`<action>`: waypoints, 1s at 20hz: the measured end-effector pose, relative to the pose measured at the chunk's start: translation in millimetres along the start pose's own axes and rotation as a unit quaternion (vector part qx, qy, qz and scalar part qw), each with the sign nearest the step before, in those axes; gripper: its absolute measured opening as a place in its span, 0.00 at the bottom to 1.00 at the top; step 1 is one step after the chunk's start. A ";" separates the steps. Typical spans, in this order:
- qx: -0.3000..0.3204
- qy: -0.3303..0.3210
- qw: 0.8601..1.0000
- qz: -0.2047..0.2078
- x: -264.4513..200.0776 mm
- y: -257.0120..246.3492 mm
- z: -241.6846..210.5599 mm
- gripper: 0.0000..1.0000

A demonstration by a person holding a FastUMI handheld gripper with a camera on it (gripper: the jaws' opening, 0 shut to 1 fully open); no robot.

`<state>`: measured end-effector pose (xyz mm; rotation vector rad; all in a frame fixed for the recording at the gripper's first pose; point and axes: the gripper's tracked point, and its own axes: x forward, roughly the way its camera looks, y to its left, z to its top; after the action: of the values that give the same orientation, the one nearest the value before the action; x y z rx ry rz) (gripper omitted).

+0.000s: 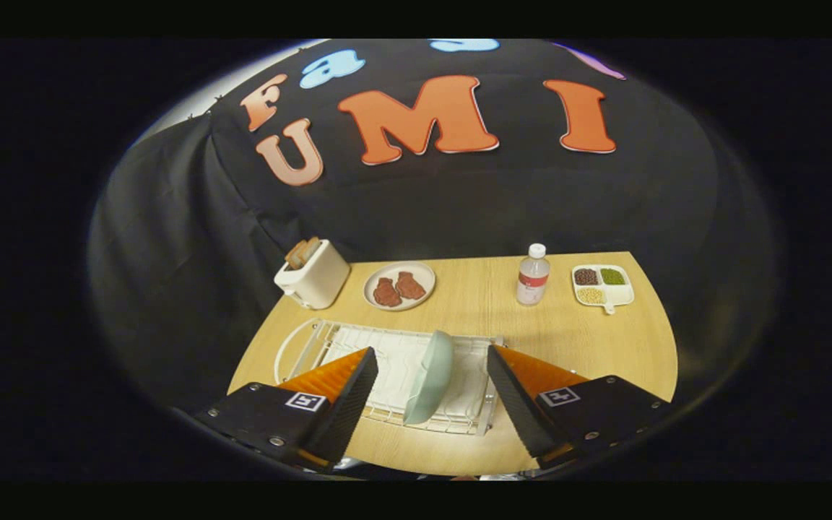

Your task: Take the plate from the dish rack, then take the spoon from the basket and place it into the plate.

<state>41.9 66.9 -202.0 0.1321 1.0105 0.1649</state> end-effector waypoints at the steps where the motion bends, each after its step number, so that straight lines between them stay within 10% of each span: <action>1: -0.009 0.024 1.000 -0.003 7.9 0.4 -8.8 0.89; 12: -0.041 0.204 0.977 -0.047 78.2 10.0 -71.2 0.76; 20: -0.039 0.251 0.959 -0.125 96.9 2.4 -100.7 0.42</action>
<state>6.6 91.8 -334.9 -0.1194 1.5146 0.0031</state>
